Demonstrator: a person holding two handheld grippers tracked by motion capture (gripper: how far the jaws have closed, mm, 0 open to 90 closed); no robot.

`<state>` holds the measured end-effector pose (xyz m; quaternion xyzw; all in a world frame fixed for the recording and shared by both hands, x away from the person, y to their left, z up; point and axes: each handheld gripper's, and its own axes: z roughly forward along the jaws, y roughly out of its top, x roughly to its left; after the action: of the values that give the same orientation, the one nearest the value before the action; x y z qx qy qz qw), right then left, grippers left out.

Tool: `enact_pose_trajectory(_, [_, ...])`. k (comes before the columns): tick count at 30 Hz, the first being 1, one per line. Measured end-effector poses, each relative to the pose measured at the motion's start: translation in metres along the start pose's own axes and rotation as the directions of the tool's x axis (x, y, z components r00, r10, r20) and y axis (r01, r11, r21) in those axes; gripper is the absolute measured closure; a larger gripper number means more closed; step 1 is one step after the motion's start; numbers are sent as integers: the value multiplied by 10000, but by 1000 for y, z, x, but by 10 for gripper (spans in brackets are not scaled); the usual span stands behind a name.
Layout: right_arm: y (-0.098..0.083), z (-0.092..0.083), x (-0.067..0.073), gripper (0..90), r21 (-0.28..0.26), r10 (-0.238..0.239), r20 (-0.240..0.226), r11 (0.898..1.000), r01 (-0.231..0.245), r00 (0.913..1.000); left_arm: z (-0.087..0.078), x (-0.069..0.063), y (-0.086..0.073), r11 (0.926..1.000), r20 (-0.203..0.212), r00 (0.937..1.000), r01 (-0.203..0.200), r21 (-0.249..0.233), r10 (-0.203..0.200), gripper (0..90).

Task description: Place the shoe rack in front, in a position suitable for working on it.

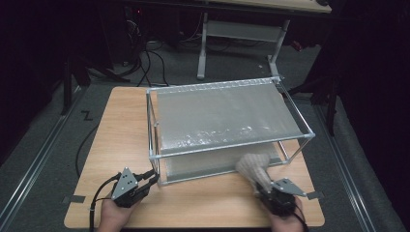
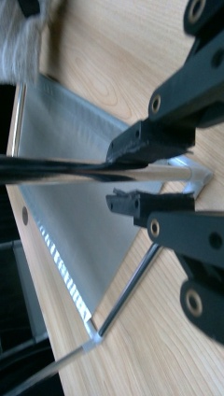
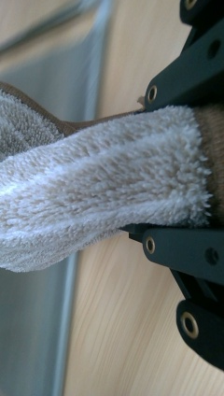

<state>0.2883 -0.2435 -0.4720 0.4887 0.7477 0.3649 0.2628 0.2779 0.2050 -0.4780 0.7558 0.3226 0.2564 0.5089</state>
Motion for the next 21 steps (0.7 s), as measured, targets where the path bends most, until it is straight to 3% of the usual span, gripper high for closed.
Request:
enact_pose_trajectory(3, [17, 13, 39, 647, -468, -570, -592, 9974, 543, 9966, 0, -2, 1, 9999, -89, 9998, -157, -43, 157, 788])
enact_pose_trajectory(8, [43, 47, 91, 645, -667, -1109, -1299, 9924, 1029, 9853, -2, -3, 1, 9999, 25, 10000, -80, -104, 81, 795])
enact_pose_trajectory(13, [62, 76, 125, 642, -690, -1372, -1748, 9895, 1269, 9750, -4, -5, 0, 9999, 173, 9998, -33, -103, 34, 798])
enact_pose_trajectory(19, [71, 101, 161, 635, -401, -1083, -2476, 9940, 1015, 9628, -5, -9, 1, 9998, 272, 9995, -161, -89, 163, 797])
enact_pose_trajectory(21, [72, 106, 173, 631, -495, -1345, -2571, 9908, 1259, 9570, -5, -10, 0, 9998, 276, 9994, -208, -47, 209, 796])
